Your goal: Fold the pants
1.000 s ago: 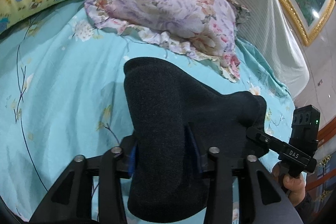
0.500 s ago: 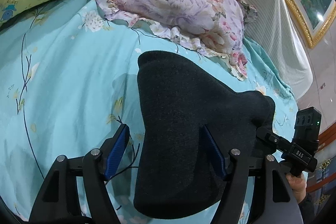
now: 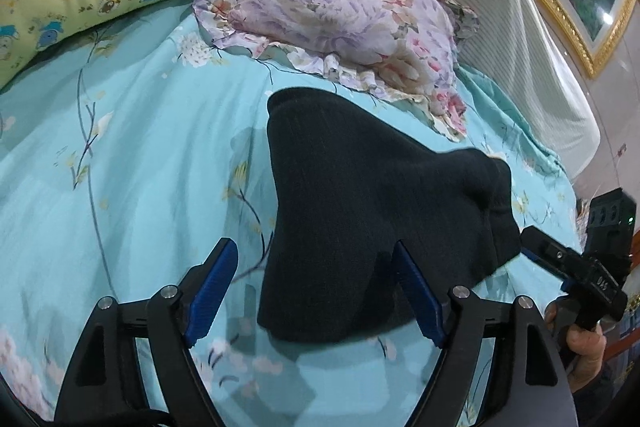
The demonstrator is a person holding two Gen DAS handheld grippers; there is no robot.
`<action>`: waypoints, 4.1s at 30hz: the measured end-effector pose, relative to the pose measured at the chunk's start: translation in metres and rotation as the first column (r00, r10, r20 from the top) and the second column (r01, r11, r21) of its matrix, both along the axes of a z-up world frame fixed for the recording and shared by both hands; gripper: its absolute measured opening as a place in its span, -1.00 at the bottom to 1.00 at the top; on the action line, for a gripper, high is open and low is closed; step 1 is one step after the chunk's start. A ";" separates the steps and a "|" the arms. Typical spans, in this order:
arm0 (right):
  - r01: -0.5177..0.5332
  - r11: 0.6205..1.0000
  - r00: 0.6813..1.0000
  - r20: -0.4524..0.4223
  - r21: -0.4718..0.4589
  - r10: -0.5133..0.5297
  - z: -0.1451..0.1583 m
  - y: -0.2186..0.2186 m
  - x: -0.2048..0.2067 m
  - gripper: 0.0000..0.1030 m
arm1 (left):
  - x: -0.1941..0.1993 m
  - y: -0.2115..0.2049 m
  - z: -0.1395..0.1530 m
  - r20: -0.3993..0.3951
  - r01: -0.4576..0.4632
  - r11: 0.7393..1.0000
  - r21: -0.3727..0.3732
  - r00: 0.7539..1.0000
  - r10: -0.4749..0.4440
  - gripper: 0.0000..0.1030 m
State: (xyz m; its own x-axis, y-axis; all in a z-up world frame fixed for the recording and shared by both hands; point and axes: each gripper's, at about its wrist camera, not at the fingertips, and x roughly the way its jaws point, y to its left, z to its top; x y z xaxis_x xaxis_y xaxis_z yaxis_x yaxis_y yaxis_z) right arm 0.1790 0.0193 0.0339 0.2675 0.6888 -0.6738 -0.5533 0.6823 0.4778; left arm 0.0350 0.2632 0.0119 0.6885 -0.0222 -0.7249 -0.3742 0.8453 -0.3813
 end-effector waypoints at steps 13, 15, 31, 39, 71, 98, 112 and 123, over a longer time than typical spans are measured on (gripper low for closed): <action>0.010 0.999 0.996 0.094 -0.044 -0.006 0.004 -0.014 -0.047 0.82 | -0.037 -0.032 0.007 -0.011 -0.024 0.995 0.099 1.000 0.025 0.60; 0.014 0.998 0.992 0.129 -0.065 -0.005 0.005 -0.014 -0.054 0.82 | -0.040 -0.038 0.008 -0.018 -0.030 0.991 0.127 0.999 0.033 0.60; -0.038 0.985 0.951 0.296 -0.171 0.088 0.004 0.005 -0.090 0.88 | -0.043 -0.077 0.003 -0.082 -0.009 0.948 0.319 0.996 0.038 0.63; -0.039 0.984 0.951 0.295 -0.171 0.089 -0.002 0.010 -0.091 0.89 | -0.043 -0.079 -0.003 -0.094 -0.019 0.945 0.326 0.994 0.052 0.63; -0.064 0.988 0.945 0.310 -0.143 0.106 -0.012 0.028 -0.087 0.89 | -0.034 -0.072 -0.015 -0.098 -0.029 0.946 0.322 0.993 0.064 0.63; -0.057 0.990 0.946 0.309 -0.127 0.094 -0.013 0.026 -0.085 0.89 | -0.041 -0.074 -0.005 -0.038 -0.062 0.938 0.342 0.996 0.079 0.63; -0.059 0.990 0.946 0.311 -0.125 0.095 -0.012 0.024 -0.085 0.89 | -0.045 -0.075 -0.001 -0.022 -0.067 0.934 0.351 0.997 0.079 0.63; -0.049 0.993 0.945 0.317 -0.110 0.082 -0.007 0.024 -0.084 0.89 | -0.046 -0.076 0.006 0.007 -0.082 0.929 0.361 0.996 0.085 0.63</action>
